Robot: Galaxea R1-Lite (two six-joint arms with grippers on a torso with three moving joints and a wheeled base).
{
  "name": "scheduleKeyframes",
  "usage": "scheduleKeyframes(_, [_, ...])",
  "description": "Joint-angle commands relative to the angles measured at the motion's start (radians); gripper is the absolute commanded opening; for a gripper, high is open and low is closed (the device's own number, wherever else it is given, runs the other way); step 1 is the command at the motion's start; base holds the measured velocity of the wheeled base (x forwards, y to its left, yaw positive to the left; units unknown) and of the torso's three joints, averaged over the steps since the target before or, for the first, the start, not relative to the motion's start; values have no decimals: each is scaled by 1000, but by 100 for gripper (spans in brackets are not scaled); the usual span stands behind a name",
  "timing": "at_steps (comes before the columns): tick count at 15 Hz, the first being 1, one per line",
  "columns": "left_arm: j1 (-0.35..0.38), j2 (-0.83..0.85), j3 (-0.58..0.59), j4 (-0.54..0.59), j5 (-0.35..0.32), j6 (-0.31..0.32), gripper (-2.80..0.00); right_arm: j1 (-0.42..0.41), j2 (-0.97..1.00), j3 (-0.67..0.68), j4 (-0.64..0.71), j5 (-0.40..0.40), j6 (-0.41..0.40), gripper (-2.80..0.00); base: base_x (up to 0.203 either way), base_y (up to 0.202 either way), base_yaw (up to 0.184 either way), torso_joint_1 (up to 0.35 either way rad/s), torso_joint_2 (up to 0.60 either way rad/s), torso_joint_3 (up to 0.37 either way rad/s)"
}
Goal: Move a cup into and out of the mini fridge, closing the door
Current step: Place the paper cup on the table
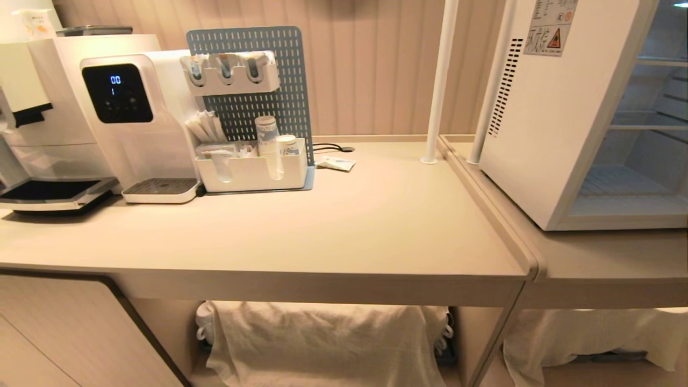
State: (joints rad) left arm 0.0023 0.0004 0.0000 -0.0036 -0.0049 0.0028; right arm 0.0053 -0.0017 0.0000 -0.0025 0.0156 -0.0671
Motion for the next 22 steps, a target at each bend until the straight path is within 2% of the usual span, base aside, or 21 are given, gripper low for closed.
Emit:
scheduleKeyframes(1, [1, 0, 0, -1, 0, 0, -280, 1, 2, 2, -1, 1, 1, -280, 0, 191, -4, 2, 2, 2])
scheduleKeyframes(20, [1, 0, 0, -1, 0, 0, -280, 1, 2, 1, -2, 0, 2, -280, 0, 191, 0, 2, 4, 1])
scheduleKeyframes(22, [1, 0, 0, -1, 0, 0, -280, 0, 2, -3, 6, -6, 35, -280, 0, 101, 3, 3, 2, 2])
